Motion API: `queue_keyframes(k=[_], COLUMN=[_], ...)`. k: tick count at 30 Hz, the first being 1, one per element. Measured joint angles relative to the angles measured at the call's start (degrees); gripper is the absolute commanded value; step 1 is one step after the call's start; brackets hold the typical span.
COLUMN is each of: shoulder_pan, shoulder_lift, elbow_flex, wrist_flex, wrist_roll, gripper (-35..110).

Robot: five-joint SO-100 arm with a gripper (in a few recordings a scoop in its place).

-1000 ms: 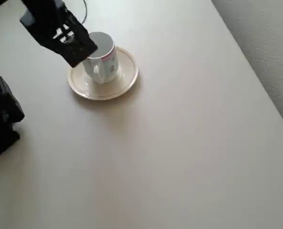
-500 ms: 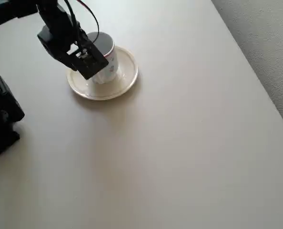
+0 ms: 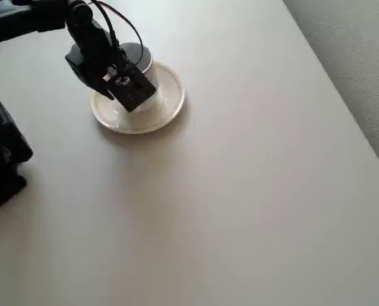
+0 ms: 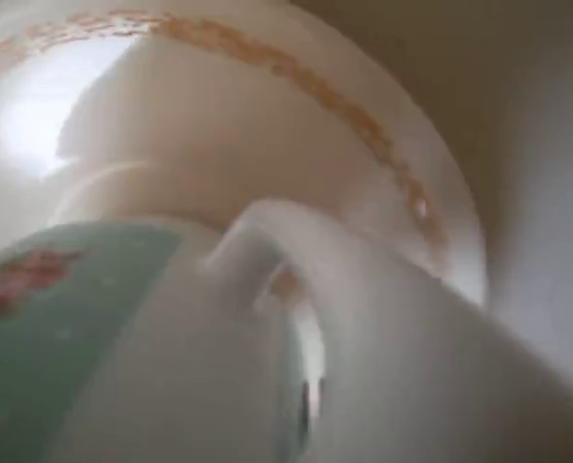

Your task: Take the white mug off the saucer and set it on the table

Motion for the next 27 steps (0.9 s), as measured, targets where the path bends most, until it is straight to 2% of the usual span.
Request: queue_keyframes(k=[17, 27], shoulder_pan=[1.6, 4.7], shoulder_lift=[1.2, 9.8], elbow_flex=[0.0, -1.9], wrist_flex=[-2.4, 7.7], wrist_roll=[-0.4, 0.7], gripper=[-2, -2])
